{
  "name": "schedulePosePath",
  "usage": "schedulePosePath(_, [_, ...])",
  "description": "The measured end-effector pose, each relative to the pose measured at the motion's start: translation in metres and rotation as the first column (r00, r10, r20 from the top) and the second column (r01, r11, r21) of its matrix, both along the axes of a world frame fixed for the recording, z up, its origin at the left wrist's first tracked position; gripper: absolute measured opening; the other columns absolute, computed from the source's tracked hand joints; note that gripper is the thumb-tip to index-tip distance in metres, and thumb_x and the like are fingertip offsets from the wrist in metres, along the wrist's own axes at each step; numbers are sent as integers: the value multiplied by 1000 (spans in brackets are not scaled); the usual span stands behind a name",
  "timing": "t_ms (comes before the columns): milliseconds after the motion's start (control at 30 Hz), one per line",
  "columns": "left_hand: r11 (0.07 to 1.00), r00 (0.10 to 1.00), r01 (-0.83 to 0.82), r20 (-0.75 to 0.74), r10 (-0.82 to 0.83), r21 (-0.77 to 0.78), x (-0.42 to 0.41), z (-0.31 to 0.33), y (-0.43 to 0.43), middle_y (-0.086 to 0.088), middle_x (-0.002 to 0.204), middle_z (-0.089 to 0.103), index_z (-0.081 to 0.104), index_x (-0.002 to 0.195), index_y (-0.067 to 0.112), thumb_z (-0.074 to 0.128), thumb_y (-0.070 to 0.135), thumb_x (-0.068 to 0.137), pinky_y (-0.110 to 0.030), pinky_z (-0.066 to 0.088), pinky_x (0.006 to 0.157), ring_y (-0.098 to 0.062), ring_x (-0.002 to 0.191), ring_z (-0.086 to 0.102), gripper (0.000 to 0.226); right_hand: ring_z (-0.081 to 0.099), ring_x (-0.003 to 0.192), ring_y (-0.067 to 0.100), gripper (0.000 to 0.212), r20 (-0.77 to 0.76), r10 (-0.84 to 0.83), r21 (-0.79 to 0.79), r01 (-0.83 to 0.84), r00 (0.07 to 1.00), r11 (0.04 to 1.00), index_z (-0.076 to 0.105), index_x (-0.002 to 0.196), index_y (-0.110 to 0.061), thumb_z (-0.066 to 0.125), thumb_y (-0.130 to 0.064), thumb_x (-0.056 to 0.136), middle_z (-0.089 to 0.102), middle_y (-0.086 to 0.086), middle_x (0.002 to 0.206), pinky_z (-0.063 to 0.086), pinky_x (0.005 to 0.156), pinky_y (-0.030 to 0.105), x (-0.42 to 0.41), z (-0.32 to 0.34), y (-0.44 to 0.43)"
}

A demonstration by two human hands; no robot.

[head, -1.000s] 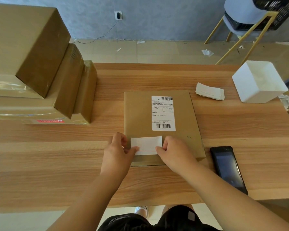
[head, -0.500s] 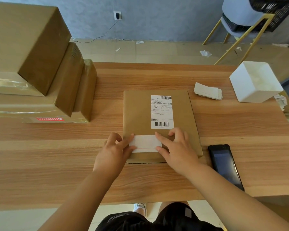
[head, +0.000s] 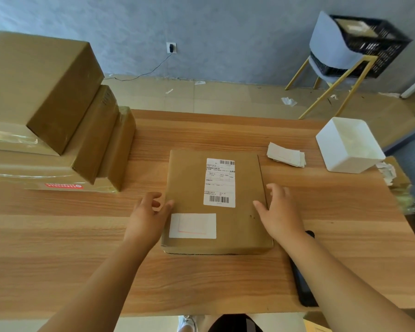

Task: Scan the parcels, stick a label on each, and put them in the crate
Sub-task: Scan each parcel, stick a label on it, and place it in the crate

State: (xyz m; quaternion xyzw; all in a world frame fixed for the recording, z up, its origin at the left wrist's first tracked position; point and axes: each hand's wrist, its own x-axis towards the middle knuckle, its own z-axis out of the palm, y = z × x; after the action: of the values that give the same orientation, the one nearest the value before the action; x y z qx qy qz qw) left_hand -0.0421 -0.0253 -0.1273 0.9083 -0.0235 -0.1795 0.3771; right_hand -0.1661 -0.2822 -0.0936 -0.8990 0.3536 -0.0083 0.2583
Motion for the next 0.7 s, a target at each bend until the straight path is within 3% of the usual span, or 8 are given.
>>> schedulePosePath(67, [998, 996, -22, -83, 27, 62, 6, -2, -8, -2, 128, 51, 35, 138, 27, 46, 63, 84, -37, 47, 78, -21, 104, 55, 67, 42, 127, 25, 68, -89, -46, 83, 53, 995, 995, 29, 144, -14, 59, -43, 90, 37, 8, 142, 40, 98, 36, 5, -5, -10])
schedulePosePath(133, [995, 987, 15, -160, 2, 103, 7, -3, -17, -6, 128, 53, 33, 140, 20, 43, 61, 87, -42, 45, 86, -27, 110, 54, 68, 42, 129, 28, 75, -173, -78, 247, 120, 982, 961, 24, 147, -11, 54, -50, 90, 37, 9, 146, 40, 100, 39, 9, -10, -18])
schedulePosePath(200, [992, 982, 63, -185, -41, 112, 4, -1, -23, -1, 105, 60, 47, 128, 14, 44, 53, 91, -38, 48, 78, -21, 92, 57, 54, 51, 119, 27, 67, -221, -52, 401, 139, 974, 906, 36, 141, -10, 48, -54, 92, 50, 8, 136, 44, 97, 37, 10, -13, -24])
schedulePosePath(267, [990, 985, 74, -165, -53, 121, -2, 4, -27, 2, 92, 61, 54, 112, 13, 45, 50, 91, -35, 48, 70, -16, 80, 56, 43, 59, 101, 21, 50, -217, 9, 447, 91, 976, 890, 53, 122, -13, 43, -53, 94, 61, 3, 115, 48, 92, 39, 9, -15, -30])
schedulePosePath(400, [999, 995, 26, -97, -21, 47, -21, 23, -30, 0, 112, 64, 52, 125, 19, 52, 49, 88, -35, 51, 75, -19, 94, 60, 47, 62, 89, 21, 39, -144, 17, 493, 57, 989, 868, 60, 100, -13, 43, -48, 96, 66, 5, 100, 51, 88, 42, -1, -18, -40])
schedulePosePath(533, [987, 997, -80, -22, 78, -139, -54, 54, -29, 11, 116, 62, 49, 130, 30, 61, 47, 83, -36, 55, 79, -10, 95, 62, 51, 66, 90, 21, 31, 13, -31, 589, 17, 999, 808, 64, 98, -15, 50, -43, 95, 70, 4, 97, 52, 88, 44, -21, -22, -49])
schedulePosePath(600, [971, 994, -105, 18, 112, -216, -73, 66, -23, 18, 114, 60, 49, 129, 35, 65, 44, 81, -28, 53, 75, -3, 94, 61, 52, 68, 93, 17, 22, 134, -60, 648, -42, 989, 761, 65, 101, -22, 53, -40, 94, 72, -1, 100, 53, 86, 39, -30, -23, -48])
schedulePosePath(700, [941, 982, -143, 72, 173, -307, -97, 77, -5, 25, 112, 59, 49, 124, 44, 70, 42, 77, -27, 52, 80, 2, 102, 57, 51, 66, 101, 11, 16, 307, -67, 681, -169, 949, 713, 65, 105, -32, 55, -36, 93, 71, -10, 106, 50, 86, 34, -37, -21, -38])
